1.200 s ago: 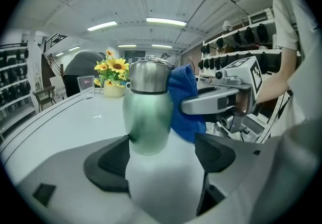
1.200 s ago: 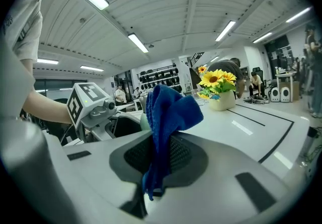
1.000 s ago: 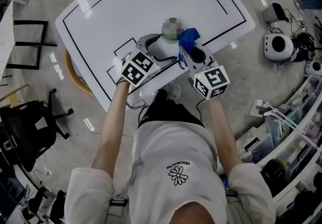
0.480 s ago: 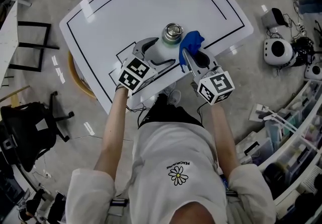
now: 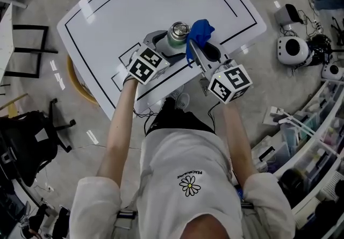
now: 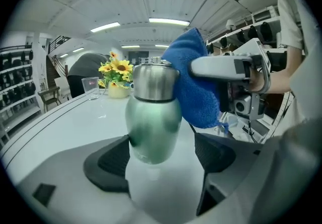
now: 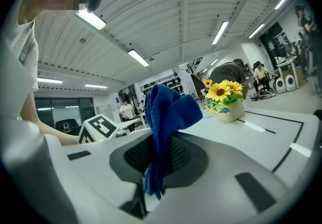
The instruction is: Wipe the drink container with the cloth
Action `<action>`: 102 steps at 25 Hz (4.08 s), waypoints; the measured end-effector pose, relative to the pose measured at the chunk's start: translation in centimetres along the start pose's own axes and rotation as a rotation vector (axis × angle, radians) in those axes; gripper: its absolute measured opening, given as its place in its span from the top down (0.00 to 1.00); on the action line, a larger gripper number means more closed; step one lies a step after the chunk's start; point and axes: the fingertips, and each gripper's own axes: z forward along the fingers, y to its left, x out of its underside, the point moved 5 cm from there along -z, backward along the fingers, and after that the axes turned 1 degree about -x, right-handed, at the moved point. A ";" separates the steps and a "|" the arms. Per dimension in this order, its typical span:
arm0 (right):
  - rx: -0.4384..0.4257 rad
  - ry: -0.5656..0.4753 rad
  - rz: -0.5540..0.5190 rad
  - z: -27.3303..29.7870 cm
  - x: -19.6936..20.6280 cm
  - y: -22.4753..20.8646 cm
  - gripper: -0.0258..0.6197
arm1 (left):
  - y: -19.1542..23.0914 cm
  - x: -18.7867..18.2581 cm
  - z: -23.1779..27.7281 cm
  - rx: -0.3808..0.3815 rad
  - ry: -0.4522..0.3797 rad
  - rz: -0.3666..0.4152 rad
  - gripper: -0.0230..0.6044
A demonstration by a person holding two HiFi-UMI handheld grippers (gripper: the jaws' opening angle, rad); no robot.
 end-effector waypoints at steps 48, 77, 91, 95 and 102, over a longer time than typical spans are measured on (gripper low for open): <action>-0.024 0.078 -0.120 1.3 0.7 3.7 0.90 | -5.2 1.6 -1.0 0.107 0.008 0.014 0.34; 0.117 0.086 -0.141 -0.3 0.6 0.8 0.90 | -0.9 0.1 -0.5 0.176 -0.077 -0.027 0.34; 0.059 0.065 -0.083 0.0 0.6 2.1 0.90 | -2.5 0.3 -1.3 0.218 -0.040 -0.037 0.34; 0.070 0.055 -0.059 -0.2 0.7 2.1 0.89 | -1.2 0.4 -1.9 0.186 -0.076 -0.038 0.34; 0.077 0.059 -0.060 -0.2 0.4 1.9 0.90 | 1.9 -1.7 0.5 0.176 -0.152 -0.085 0.34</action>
